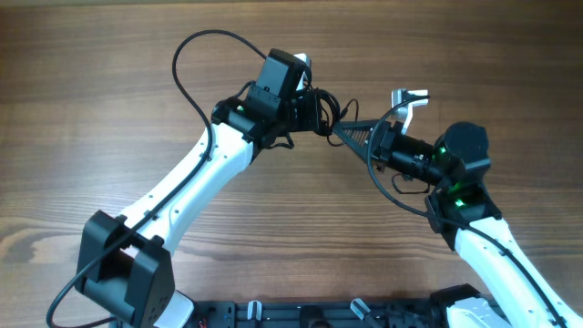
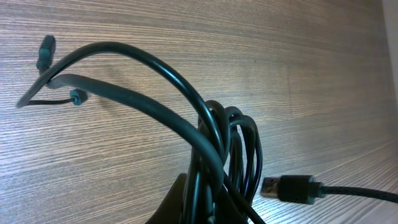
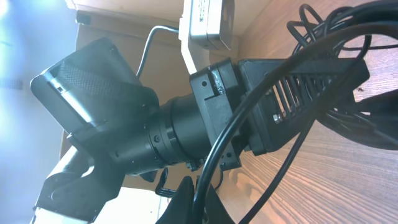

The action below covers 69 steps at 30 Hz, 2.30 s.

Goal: Untangle cables

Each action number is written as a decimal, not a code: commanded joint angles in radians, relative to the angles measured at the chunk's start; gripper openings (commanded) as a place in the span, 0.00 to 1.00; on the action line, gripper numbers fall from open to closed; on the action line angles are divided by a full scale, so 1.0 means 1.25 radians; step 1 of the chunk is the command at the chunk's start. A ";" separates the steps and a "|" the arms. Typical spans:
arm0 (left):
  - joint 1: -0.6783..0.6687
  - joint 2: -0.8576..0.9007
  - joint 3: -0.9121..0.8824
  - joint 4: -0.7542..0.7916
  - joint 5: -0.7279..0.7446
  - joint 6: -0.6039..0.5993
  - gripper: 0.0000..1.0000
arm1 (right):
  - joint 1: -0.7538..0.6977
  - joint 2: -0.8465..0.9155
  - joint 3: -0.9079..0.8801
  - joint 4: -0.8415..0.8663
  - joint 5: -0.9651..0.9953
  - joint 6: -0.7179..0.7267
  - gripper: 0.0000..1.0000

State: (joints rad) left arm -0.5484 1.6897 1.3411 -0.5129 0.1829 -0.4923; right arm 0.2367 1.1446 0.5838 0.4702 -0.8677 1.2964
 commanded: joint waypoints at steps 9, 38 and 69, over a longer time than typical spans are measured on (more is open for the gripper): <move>-0.045 -0.016 0.010 0.011 -0.013 -0.008 0.04 | 0.000 0.035 0.003 0.077 -0.021 0.052 0.04; -0.045 -0.016 0.010 0.019 0.048 -0.031 0.04 | 0.000 0.113 0.003 0.136 -0.083 0.067 0.04; 0.066 -0.016 0.010 0.031 0.203 -0.029 0.04 | 0.000 0.113 0.003 0.266 -0.168 0.114 0.04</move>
State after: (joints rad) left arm -0.4747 1.6897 1.3407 -0.4820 0.4183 -0.5224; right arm 0.2321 1.2816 0.5781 0.8078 -1.0473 1.4330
